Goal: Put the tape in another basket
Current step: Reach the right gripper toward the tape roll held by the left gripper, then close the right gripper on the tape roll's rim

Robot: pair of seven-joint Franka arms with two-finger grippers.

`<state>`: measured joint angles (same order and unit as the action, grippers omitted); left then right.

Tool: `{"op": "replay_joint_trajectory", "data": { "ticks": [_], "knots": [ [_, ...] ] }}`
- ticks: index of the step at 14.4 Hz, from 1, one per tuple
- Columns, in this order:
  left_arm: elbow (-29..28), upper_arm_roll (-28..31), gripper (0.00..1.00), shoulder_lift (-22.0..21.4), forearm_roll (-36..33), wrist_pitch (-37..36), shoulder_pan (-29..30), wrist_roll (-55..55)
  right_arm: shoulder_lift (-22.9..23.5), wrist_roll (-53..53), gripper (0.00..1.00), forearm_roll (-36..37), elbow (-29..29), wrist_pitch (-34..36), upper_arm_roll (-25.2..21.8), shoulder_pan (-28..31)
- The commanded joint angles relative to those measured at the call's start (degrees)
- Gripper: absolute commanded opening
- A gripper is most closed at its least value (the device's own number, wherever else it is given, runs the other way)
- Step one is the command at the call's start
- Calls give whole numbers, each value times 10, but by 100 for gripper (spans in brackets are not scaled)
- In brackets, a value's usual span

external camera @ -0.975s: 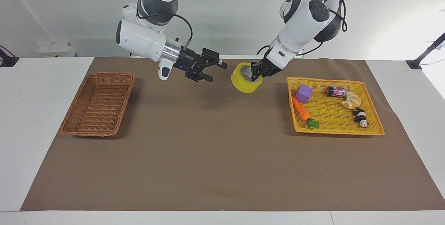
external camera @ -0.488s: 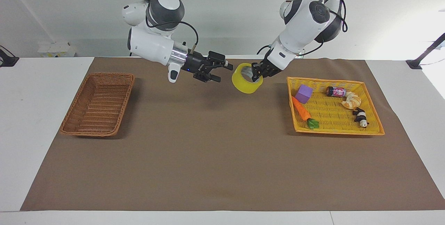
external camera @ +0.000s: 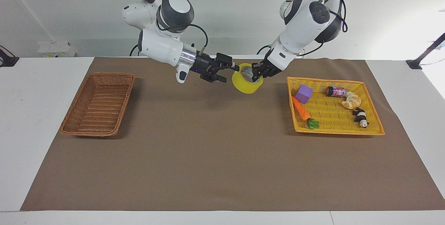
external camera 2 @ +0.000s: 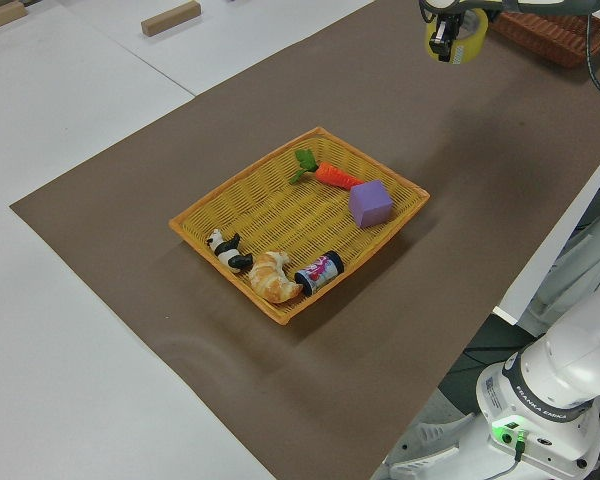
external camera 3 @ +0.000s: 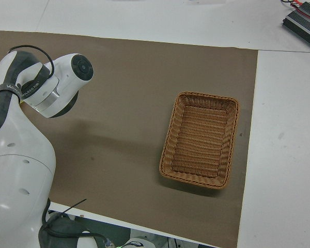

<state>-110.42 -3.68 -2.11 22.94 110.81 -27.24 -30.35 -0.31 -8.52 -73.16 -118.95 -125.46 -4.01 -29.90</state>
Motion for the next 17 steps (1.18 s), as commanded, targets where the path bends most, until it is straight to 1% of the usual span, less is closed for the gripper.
{"op": "replay_joint_trajectory", "data": {
  "ticks": [1, 6, 8, 11, 12, 14, 15, 16, 17],
  "knots": [
    [-9, 0, 3, -9, 11, 9, 2, -4, -6, -11, 99, -16, -11, -27, 0, -18],
    [-9, 0, 3, -10, 11, 9, 3, -4, -6, -10, 99, -16, -14, -44, 0, -29],
    [-9, 0, 3, -10, 11, 10, 1, -5, -6, -11, 94, -16, -14, -46, 0, -29],
    [-8, 0, 3, -9, 11, 9, 1, -5, -7, -16, 83, -16, -16, -47, 0, -30],
    [-8, 0, 3, -10, 11, 9, 1, -5, -7, -16, 74, -16, -17, -47, 0, -30],
    [-8, 0, 3, -10, 11, 10, 1, -5, -7, -15, 41, -16, -16, -44, 0, -29],
    [-8, 0, 3, -10, 11, 10, 1, -5, -7, -15, 19, -16, -16, -40, 0, -28],
    [-8, 0, 3, -10, 10, 9, 1, -5, -7, -15, 5, -16, -16, -38, 0, -27],
    [-8, 0, 4, -9, 11, 9, 1, -5, -7, -15, 0, -16, -16, -39, 0, -28]
  ]
}}
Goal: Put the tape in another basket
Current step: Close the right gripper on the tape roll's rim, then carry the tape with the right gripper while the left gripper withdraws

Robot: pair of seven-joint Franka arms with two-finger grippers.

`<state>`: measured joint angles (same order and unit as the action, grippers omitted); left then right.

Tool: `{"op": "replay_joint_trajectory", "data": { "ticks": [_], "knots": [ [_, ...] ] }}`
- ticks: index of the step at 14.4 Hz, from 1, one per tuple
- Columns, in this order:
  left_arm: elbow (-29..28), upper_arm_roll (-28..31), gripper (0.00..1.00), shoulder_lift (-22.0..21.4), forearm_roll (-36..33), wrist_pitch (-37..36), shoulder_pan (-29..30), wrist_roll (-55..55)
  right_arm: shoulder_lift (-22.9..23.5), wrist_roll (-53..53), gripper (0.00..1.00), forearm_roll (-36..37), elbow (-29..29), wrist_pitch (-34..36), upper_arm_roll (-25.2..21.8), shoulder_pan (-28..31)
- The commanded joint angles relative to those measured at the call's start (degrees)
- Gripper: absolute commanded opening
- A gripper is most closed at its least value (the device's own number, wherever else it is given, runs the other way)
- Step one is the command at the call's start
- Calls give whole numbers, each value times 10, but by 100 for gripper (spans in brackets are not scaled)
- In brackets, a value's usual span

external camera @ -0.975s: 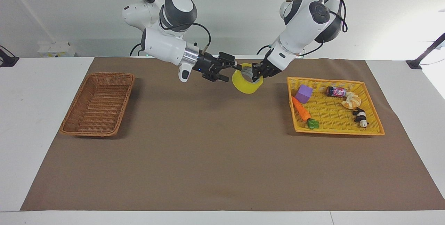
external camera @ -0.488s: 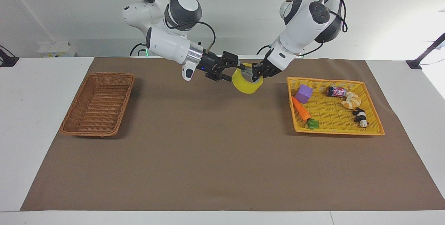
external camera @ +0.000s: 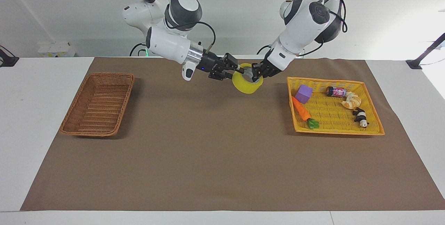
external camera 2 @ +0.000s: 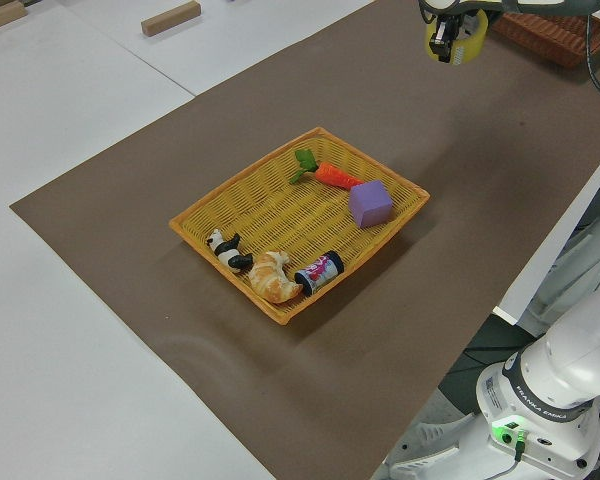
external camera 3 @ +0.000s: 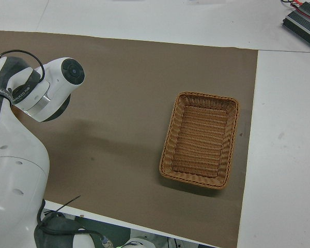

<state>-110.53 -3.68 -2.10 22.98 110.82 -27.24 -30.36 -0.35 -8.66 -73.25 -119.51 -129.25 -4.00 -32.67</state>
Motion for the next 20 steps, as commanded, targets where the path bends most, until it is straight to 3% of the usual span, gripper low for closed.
{"op": "replay_joint_trajectory", "data": {
  "ticks": [1, 2, 3, 4, 6, 10, 14, 18, 20],
  "knots": [
    [-7, 0, 5, -9, 10, 9, 1, -6, -6, -14, 0, -15, -11, -2, 0, 0],
    [-5, 0, 17, -9, 10, 6, 2, -7, -6, -14, 0, -15, -11, -1, 0, 1],
    [0, 1, 62, -8, 9, 5, 3, -6, -6, -14, 0, -15, -11, -1, 0, 1],
    [1, 1, 100, -9, 5, 3, 3, -6, -6, -15, 0, -15, -11, -1, 0, 1],
    [16, 7, 100, -23, 5, -30, 8, -6, -6, -15, 0, -15, -11, 0, 0, 1],
    [81, 8, 100, -26, -34, -116, 123, 4, -7, -39, 0, -8, -11, 17, -3, 13],
    [77, 10, 100, -26, -165, -129, 190, 134, -10, -95, 0, 58, -1, 148, -4, 163],
    [77, 10, 100, -25, -186, -125, 286, 304, -10, -152, 0, 150, 3, 273, -5, 342],
    [77, 10, 100, -25, -189, -122, 312, 309, 0, -155, 0, 200, 32, 334, -5, 442]
  ]
}}
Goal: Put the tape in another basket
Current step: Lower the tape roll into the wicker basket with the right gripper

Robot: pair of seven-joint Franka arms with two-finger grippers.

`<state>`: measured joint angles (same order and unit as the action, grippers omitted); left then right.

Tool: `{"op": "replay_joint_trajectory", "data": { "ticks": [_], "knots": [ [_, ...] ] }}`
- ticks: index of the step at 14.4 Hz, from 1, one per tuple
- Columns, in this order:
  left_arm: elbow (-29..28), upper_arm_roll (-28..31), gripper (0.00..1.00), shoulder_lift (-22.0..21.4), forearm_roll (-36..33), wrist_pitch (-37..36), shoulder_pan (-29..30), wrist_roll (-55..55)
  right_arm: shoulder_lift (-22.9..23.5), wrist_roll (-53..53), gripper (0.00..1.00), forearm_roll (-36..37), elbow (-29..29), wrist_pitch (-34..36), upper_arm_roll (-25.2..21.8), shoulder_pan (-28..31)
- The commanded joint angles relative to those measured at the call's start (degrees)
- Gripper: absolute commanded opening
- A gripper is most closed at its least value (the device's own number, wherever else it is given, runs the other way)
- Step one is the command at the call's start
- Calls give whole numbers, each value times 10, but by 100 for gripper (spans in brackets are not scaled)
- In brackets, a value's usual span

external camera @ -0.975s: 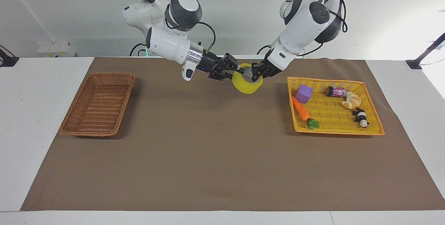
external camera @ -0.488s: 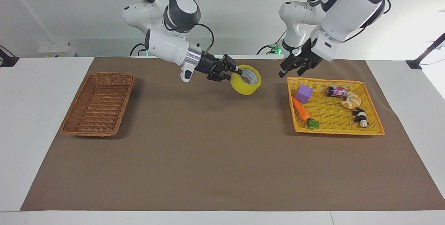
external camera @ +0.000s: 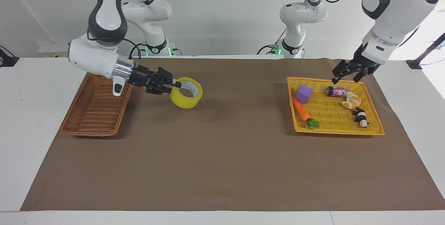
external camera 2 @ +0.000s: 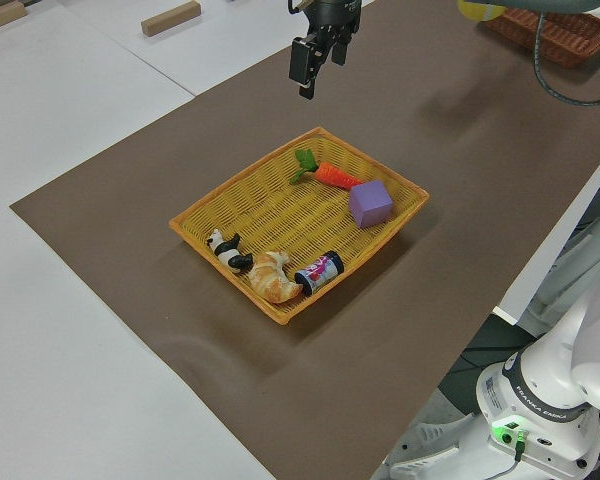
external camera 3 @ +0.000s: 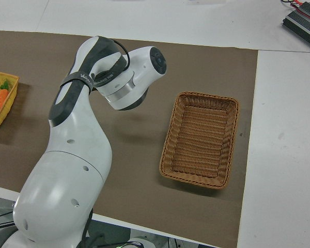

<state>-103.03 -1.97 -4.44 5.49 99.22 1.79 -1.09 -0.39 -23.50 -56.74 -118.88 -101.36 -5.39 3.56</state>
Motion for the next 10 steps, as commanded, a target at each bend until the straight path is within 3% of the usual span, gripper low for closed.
{"op": "replay_joint_trajectory", "data": {
  "ticks": [1, 3, 7, 10],
  "knots": [
    [2, -8, 100, -1, -14, -7, 23, 14, 38, -29, 0, 70, 67, 107, 8, 134],
    [1, -8, 100, -1, -14, -10, 25, 14, 99, -121, 0, 127, 139, 157, 8, 207],
    [2, -8, 100, 0, -14, -6, 25, 15, 151, -233, 0, 159, 142, 182, 8, 281],
    [2, -8, 100, -1, -14, -8, 23, 14, 158, -283, 0, 212, 140, 184, 8, 307]
  ]
}}
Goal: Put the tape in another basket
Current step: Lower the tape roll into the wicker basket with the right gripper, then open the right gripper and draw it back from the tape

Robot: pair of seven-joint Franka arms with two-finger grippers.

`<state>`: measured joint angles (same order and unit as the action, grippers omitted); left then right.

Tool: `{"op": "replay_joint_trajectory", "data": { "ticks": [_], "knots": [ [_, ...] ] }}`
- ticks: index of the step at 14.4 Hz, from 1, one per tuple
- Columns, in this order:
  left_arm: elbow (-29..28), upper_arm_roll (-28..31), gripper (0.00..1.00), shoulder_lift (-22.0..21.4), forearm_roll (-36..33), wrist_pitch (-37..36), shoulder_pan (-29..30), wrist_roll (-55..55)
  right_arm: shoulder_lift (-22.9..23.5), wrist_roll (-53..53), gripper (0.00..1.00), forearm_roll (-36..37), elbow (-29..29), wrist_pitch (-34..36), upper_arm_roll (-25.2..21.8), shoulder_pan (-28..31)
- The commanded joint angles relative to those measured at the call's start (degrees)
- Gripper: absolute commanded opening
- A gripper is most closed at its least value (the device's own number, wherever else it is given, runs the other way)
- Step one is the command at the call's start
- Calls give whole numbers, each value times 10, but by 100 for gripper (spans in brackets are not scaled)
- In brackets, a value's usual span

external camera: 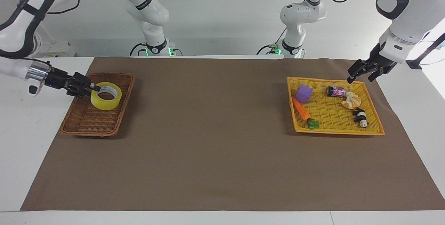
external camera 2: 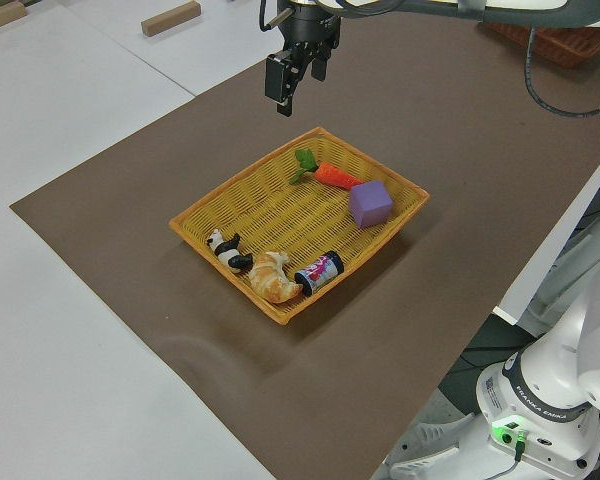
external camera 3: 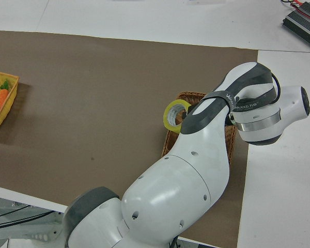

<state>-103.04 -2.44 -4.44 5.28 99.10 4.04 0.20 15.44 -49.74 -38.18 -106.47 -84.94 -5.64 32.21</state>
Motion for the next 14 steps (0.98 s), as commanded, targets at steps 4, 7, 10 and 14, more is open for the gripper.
{"op": "replay_joint_trajectory", "data": {
  "ticks": [4, 7, 10, 14],
  "knots": [
    [2, -5, 100, -1, -13, -10, -6, 5, 11, -59, 0, 46, 3, 8, 10, 28],
    [2, -5, 100, -1, -13, -9, -7, 5, 12, -81, 0, 68, -15, -8, 10, 29],
    [2, -5, 100, 0, -14, -13, -15, 6, 13, -98, 0, 79, -37, -31, 10, 39],
    [2, -5, 100, -1, -31, -13, -16, 6, 15, -111, 100, 97, -32, -49, 10, 35]
  ]
}}
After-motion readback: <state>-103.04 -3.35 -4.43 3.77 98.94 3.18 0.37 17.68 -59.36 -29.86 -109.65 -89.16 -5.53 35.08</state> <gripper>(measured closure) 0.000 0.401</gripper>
